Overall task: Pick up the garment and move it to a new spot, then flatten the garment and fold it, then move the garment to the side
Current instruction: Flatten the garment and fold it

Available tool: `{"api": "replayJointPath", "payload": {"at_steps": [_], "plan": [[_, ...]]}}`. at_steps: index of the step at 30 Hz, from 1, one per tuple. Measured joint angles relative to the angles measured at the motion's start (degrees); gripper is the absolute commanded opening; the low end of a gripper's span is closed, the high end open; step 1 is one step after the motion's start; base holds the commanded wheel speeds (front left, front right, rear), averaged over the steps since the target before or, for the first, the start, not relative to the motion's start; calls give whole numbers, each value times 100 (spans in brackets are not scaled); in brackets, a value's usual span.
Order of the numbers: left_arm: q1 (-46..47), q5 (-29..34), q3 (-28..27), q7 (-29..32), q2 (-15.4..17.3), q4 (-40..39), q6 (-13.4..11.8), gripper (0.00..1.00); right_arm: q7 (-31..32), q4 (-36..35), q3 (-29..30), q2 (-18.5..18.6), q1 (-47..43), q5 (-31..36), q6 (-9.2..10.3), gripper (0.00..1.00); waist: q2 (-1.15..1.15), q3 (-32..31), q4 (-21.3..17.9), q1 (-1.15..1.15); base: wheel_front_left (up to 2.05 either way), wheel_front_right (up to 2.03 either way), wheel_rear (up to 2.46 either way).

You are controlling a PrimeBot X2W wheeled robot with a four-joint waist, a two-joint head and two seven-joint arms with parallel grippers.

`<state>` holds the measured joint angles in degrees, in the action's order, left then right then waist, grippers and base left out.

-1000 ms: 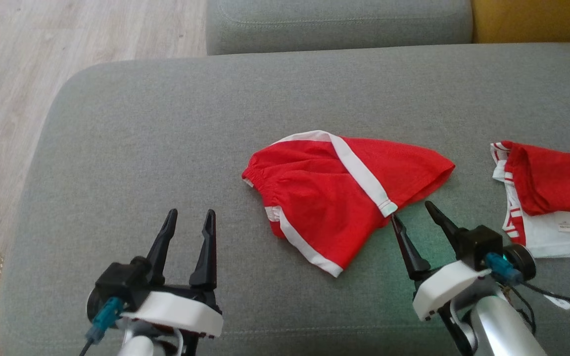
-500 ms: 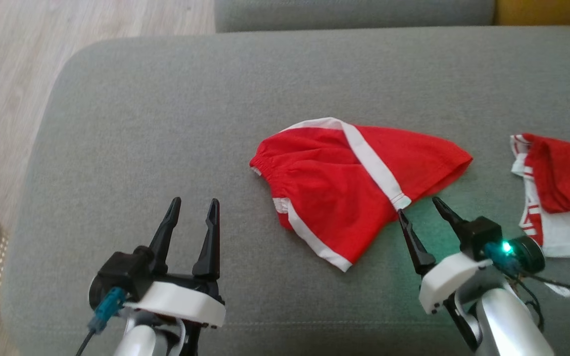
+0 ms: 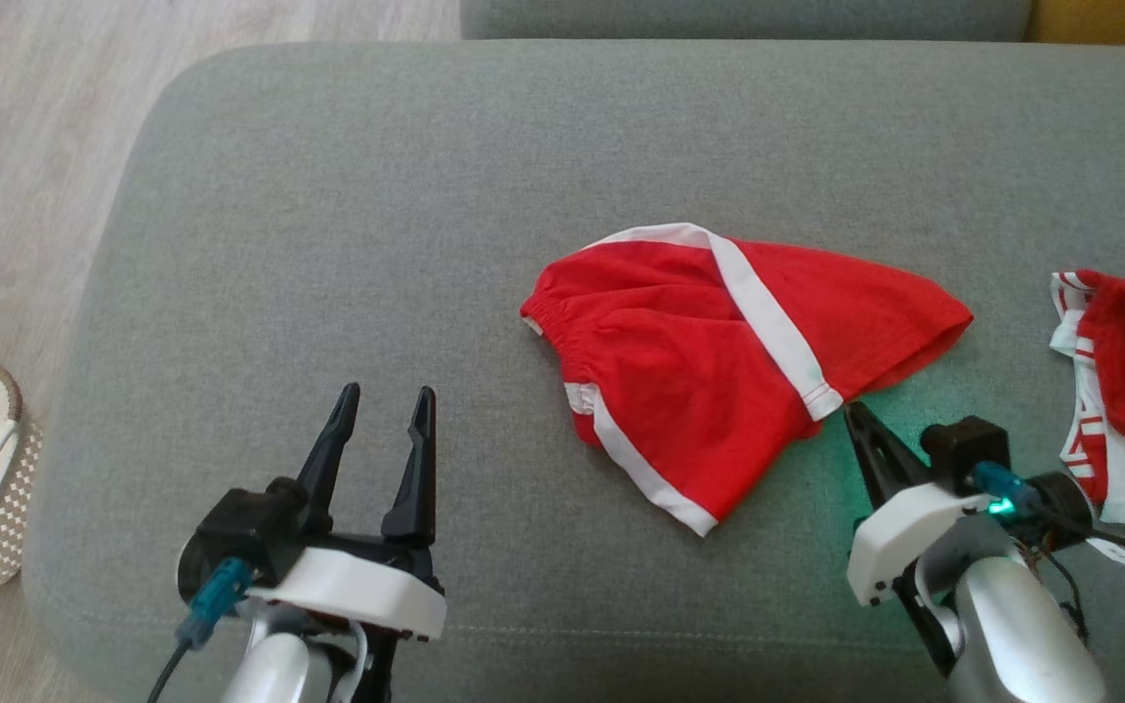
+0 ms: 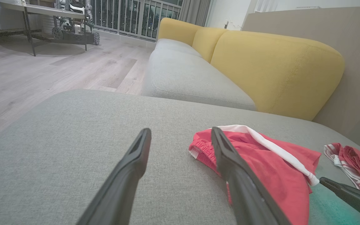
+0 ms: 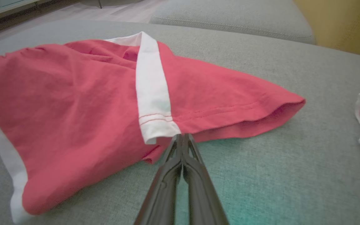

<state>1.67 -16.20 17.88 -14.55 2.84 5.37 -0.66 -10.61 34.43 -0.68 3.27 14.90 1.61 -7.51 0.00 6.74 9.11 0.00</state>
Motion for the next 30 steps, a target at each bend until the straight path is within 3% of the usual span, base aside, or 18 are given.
{"api": "replayJointPath", "payload": {"at_steps": [14,22,30], "plan": [[-4,-4,37,0,0,5,-84,100,-156,-346,125,-1,326,85,0,0,0,-138,103,0,0,0,0],[-54,-3,-19,0,0,2,-88,100,-176,-1289,101,-1,182,-131,0,0,0,-328,-15,0,0,0,0],[-363,-1,-56,0,2,-9,-91,100,-87,-2358,92,-10,-893,-521,0,0,0,-557,-304,0,0,0,0]]}}
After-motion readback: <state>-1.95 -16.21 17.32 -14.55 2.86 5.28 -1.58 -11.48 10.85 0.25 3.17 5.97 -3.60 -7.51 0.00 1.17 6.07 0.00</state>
